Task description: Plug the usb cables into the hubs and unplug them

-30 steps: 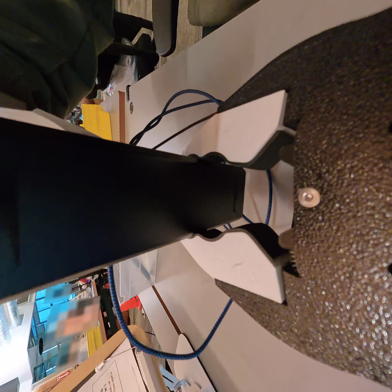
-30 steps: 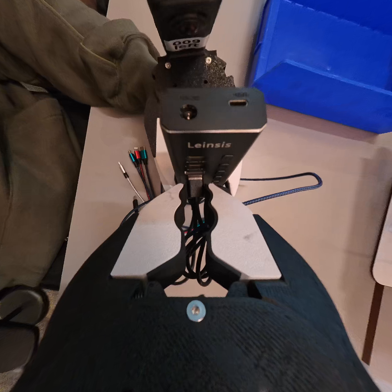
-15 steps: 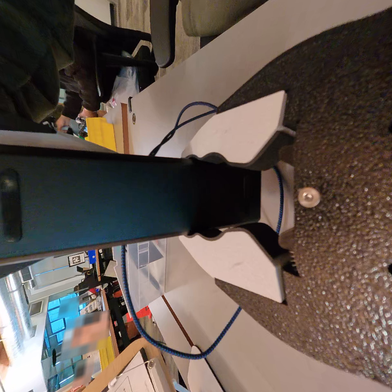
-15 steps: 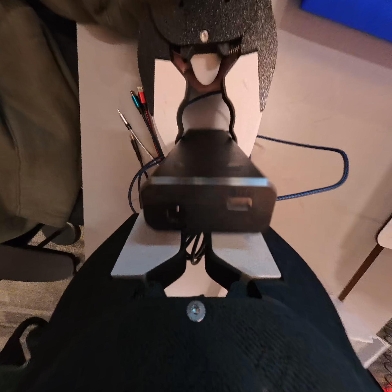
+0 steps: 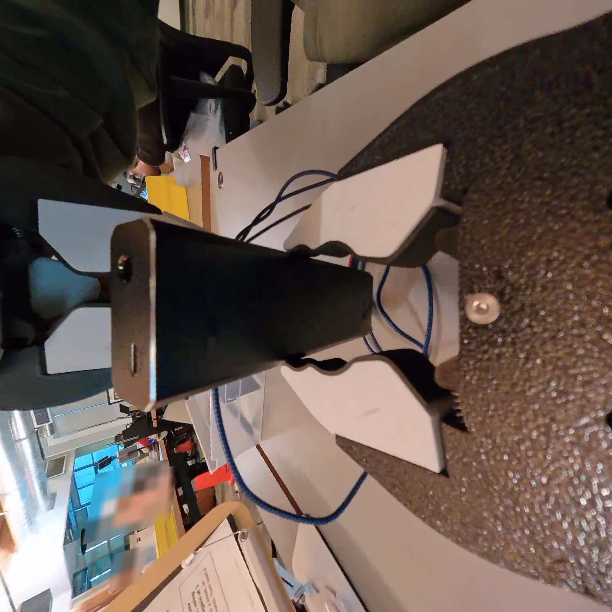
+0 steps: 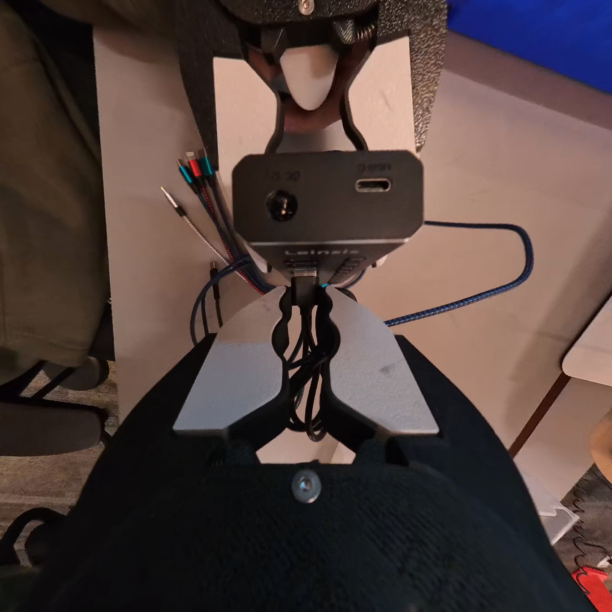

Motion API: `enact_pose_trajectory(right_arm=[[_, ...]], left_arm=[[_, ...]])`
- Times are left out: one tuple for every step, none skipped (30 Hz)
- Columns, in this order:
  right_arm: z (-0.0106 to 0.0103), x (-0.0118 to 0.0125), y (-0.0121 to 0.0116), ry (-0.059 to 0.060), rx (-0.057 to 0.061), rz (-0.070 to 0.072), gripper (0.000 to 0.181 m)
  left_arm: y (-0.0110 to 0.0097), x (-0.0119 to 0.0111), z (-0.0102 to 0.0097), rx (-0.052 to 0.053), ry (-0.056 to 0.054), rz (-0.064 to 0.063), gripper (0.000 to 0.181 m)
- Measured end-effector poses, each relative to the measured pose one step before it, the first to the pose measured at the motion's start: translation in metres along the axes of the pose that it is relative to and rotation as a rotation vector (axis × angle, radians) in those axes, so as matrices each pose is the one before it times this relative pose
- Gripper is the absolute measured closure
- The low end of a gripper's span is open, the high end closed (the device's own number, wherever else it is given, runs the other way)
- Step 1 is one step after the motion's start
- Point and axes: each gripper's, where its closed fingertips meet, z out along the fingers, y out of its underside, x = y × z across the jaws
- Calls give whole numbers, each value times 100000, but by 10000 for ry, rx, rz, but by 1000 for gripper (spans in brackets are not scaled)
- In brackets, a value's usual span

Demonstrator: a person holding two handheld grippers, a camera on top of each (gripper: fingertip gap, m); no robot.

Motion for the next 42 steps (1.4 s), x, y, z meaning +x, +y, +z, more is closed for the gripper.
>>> enact_pose_trajectory(right_arm=[[147, 85, 189, 8, -97, -16, 166], [143, 40, 234, -20, -89, -7, 166], [110, 53, 198, 12, -65, 8, 166], [34, 1, 153, 25, -38, -14, 166], [-16, -169, 60, -40, -15, -16, 166], [-84, -178, 33, -16, -15, 7, 166], [-88, -73, 39, 31, -49, 24, 166], [-44, -129, 124, -33, -110, -49, 166], [-43, -126, 140, -24, -137, -88, 166], [-94, -66, 63, 13, -104, -67, 166], [-106, -31, -21, 27, -58, -15, 166], [-110, -64, -94, 8, 10, -9, 166], [-94, -7, -59, 62, -24, 6, 166], [-93, -80, -62, 47, -41, -87, 166], [-126, -78, 738, 16, -517, -109, 166], [-342, 979, 3573, 711, -2116, -496, 166], [2, 852, 2734, 527, -976, 22, 165], [-323, 2, 193, -236, 929, 715, 166], [-1247, -443, -1105, -457, 1696, 586, 166], [-1557, -305, -689, -176, 1092, 229, 166], [-1570, 665, -282, 572, 577, 21, 166], [-1468, 996, -161, 678, 476, 130, 166], [-1205, 302, -78, 43, 453, 235, 166], [-1035, 147, -431, -85, 750, 242, 166], [-818, 356, -536, 54, 826, 369, 166], [-406, 129, -58, -106, 498, 418, 166], [80, -149, 523, -255, 153, 274, 166], [439, -122, 647, -146, 86, 187, 166], [588, -312, 734, -214, -18, 169, 166], [603, -380, 611, -183, -28, 60, 166], [461, -85, 39, 130, 248, -27, 166], [250, 32, -489, 236, 470, 26, 166], [55, -220, -877, 54, 617, -5, 166], [6, -476, -1057, -134, 663, -141, 166], [26, -243, -1188, 31, 704, -219, 166], [120, 44, -981, 149, 527, -48, 166], [242, -30, -793, 19, 361, 116, 166], [286, 73, -929, 84, 516, 117, 166], [342, 15, -800, 15, 495, 132, 166], [346, -11, -379, -59, 211, 96, 166], [291, 444, -87, 222, 61, 14, 166], [276, 502, 69, 216, 25, 69, 166]], left_arm=[[242, -93, 158, -38, -92, -18, 123], [191, -143, 167, -39, -208, 128, 124], [92, -91, 113, -17, -161, 137, 124], [44, -41, 87, -18, -74, 86, 124], [19, 110, 45, 4, 114, -5, 124], [-51, 176, 2, 57, 184, -45, 124], [-62, 90, 21, 15, 61, 0, 124], [-48, 92, 57, -72, 50, 25, 124], [-80, 126, 64, -82, 58, 37, 124], [-80, 90, 39, -42, 29, 34, 124], [-111, 20, -22, -8, 8, -7, 124], [-116, 51, -84, 10, 56, 0, 124], [-127, -4, -91, -2, 3, 46, 124], [-111, 33, -74, -42, 10, 36, 124], [-117, 148, -85, -58, 77, 61, 124], [301, -83, -366, -230, 8, 125, 124], [586, -778, -762, -229, -305, -5, 124], [309, -1060, -951, 70, -326, -249, 124], [-136, -937, -888, 216, -239, -238, 124], [-543, -650, -642, 250, -197, -100, 124], [-724, -323, -431, 228, -99, 34, 124], [-756, -248, -317, 228, -127, 57, 124], [-662, -151, -283, 214, -59, -16, 124], [-610, -98, -271, 211, -15, -95, 124], [-565, -194, -258, 204, -120, -88, 124], [-527, -332, -265, 180, -247, -32, 124], [-596, -393, -240, 189, -317, -71, 124], [-670, -298, -180, 175, -253, -99, 124], [-598, -234, -101, 102, -255, 32, 124], [-354, -245, -35, -81, -313, 219, 124], [-73, -258, 53, -236, -362, 276, 124], [184, -149, 128, -325, -266, 217, 124], [400, 9, 202, -387, -132, 134, 123], [334, 233, 238, -239, 5, 107, 123], [216, 478, 282, -88, 165, 75, 123], [172, 524, 334, -81, 190, 37, 123], [119, 381, 370, -63, 61, 41, 123], [193, 346, 378, -107, 57, 63, 124], [212, 404, 345, -112, 101, 67, 124], [172, 314, 297, -54, 53, 44, 124], [113, 260, 257, -33, 57, -34, 124], [-36, 269, 180, 41, 110, -139, 124]])
